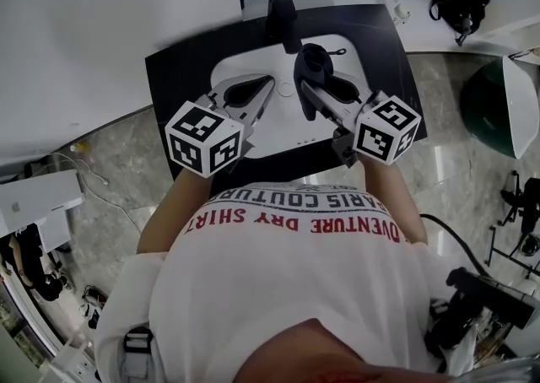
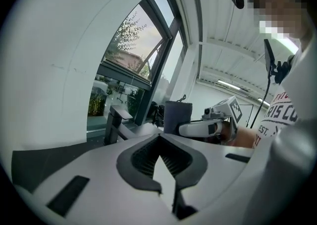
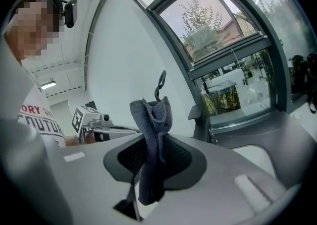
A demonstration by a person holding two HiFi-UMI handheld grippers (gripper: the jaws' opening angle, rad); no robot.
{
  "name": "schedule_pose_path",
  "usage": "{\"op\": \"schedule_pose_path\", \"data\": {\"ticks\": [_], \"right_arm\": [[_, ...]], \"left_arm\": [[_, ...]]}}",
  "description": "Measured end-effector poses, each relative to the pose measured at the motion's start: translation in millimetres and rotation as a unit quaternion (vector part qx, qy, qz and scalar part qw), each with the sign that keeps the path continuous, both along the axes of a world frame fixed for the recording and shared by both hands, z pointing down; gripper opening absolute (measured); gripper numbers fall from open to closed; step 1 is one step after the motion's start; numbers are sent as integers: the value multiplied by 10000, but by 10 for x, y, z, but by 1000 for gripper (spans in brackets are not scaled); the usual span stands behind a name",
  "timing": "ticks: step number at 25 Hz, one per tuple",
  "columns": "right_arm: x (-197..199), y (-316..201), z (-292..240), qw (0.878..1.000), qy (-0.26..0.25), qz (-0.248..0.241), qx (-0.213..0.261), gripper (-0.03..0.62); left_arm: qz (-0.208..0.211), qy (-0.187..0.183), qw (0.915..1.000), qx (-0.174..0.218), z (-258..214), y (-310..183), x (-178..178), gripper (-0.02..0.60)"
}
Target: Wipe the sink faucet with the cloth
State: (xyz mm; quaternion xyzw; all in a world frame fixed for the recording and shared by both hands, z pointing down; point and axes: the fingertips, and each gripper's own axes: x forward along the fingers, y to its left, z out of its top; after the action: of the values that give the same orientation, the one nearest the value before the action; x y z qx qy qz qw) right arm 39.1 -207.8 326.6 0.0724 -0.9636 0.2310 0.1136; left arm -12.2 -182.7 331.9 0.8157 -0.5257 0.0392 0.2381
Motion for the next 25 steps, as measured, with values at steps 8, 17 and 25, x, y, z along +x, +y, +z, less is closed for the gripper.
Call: {"op": "schedule_pose_path", "data": {"ticks": [8,17,25], "right_arm": [[-71,-129,56,9994,143,-161,257,77],[-563,-948,-434,9883,375,-101,1477,77],[-1169,-1470,-380,9508,1188,-186,2857,77]], "left_arm": [[-81,-18,10000,-11,34,-73,-121,0],[-176,207,9996,12,54,-159,-395,0],[-219,323,9992,-38,159,-169,-564,0]]}}
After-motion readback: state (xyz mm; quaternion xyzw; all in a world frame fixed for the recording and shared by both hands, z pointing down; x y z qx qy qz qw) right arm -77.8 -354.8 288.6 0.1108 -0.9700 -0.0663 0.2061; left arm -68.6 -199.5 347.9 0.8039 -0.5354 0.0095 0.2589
